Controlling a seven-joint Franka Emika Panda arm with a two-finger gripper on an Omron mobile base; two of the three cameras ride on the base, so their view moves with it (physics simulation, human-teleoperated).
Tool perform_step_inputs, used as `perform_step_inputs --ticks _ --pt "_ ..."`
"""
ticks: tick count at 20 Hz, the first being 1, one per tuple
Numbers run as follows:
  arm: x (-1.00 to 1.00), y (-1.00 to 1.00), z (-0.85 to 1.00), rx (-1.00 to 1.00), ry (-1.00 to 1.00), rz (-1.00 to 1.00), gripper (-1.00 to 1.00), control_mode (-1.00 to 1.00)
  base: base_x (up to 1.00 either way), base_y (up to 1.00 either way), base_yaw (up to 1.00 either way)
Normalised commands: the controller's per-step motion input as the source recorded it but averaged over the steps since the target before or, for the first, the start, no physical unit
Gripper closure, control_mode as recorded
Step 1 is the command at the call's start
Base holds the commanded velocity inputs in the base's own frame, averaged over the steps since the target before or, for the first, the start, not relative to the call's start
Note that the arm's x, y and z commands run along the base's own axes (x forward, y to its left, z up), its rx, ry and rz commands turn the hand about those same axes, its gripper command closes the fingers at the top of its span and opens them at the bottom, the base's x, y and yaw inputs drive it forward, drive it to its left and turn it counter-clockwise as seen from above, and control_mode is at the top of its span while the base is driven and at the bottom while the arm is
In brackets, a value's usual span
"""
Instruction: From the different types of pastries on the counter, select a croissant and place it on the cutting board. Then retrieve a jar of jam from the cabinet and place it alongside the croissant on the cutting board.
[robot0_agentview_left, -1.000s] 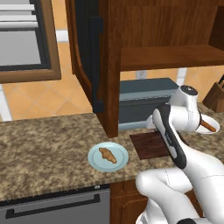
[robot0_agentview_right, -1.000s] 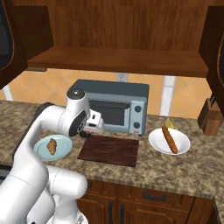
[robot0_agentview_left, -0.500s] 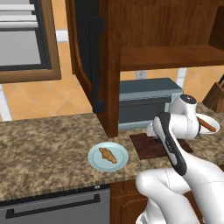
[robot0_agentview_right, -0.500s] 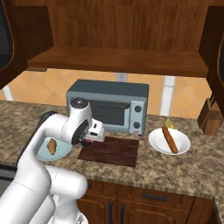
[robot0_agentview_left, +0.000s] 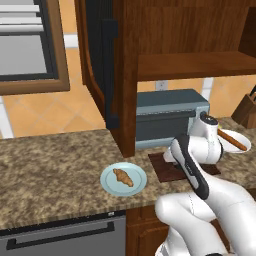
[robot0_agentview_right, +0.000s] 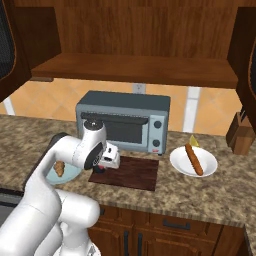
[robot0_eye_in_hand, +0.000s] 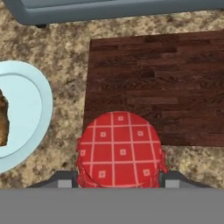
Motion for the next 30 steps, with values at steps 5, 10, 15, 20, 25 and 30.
perform_step_inputs --ticks 5,10,15,20,25,30 --pt "0.53 0.01 -0.09 0.0 0.01 0.0 1.0 -1.0 0.0 0.0 0.0" --pt "0.3 0.0 -0.65 -0.02 0.0 0.0 1.0 -1.0 0.0 0.0 0.0" --pt "0.02 0.0 -0.13 0.0 0.0 0.0 1.0 -1.0 0.0 0.0 0.0" --pt "0.0 0.0 -0.09 0.0 0.0 0.0 1.0 -1.0 0.0 0.0 0.0" --pt "0.26 0.02 -0.65 -0.06 -0.02 0.0 1.0 -1.0 0.0 0.0 0.0" --pt "0.08 0.0 -0.23 0.0 -0.01 0.0 1.0 -1.0 0.0 0.0 0.0"
